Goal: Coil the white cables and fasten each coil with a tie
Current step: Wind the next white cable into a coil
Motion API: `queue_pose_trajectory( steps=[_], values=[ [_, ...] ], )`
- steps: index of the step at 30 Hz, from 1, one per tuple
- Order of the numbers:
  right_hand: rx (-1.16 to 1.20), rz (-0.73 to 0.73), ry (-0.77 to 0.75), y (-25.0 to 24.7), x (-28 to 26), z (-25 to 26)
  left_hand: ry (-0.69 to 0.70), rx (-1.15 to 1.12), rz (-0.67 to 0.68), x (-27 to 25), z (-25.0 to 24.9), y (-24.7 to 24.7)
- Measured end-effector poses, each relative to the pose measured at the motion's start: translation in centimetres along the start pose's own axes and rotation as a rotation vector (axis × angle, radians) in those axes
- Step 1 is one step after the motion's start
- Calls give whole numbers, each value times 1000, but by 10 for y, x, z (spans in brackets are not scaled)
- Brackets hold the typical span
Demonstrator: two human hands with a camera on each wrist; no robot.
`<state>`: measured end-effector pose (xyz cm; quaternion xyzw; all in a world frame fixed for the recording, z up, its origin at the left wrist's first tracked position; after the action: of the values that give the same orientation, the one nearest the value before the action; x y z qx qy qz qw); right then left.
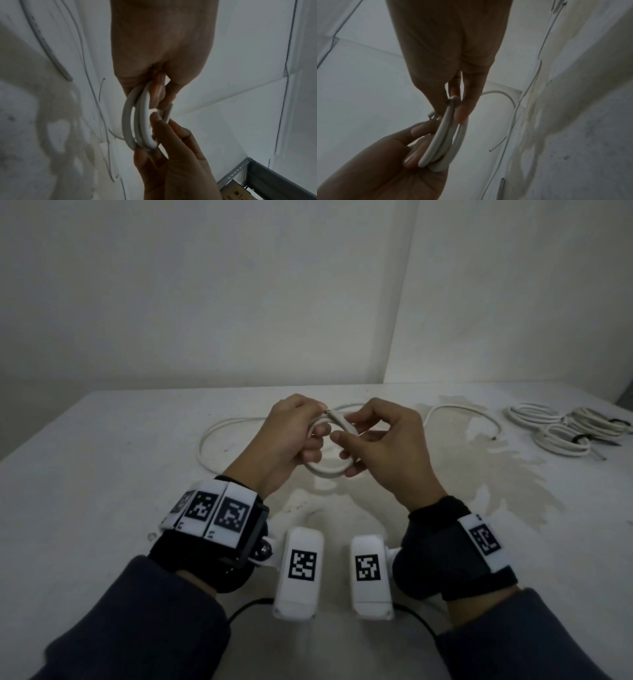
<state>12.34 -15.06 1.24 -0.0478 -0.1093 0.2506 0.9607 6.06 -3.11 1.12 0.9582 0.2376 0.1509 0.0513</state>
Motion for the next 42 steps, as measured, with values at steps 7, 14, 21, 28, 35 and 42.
queue_pose_trajectory(
  steps=[7, 14, 21, 28, 35, 42],
  values=[
    [-49, 53, -19, 2, -1, 2, -20, 78, 60, -1, 0, -3],
    [-104, -93, -148, -8, -5, 11, 177, 266, 112, 0, -19, 5],
    [-418, -256, -212, -17, 0, 8, 283, 341, 238, -7, -34, 11],
    [58, 30, -76, -4, -5, 13, 424, 284, 175, -6, -42, 10],
    [258, 228, 41, 6, -8, 14, 484, 213, 81, -7, -44, 12],
    [461, 375, 186, 20, -4, 7, 374, 92, 93, -2, -24, 10]
  ],
)
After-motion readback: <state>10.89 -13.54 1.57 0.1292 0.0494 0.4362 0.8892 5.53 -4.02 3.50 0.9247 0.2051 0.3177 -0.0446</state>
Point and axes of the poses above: each hand's wrist, its own x-axis towards the middle knuckle, its own y-axis out of the palm, z = x × y, the point moved 6 cm from there along x, towards the middle knuckle, and after that the axes turned 15 degrees about y, right-handed, at the moved point
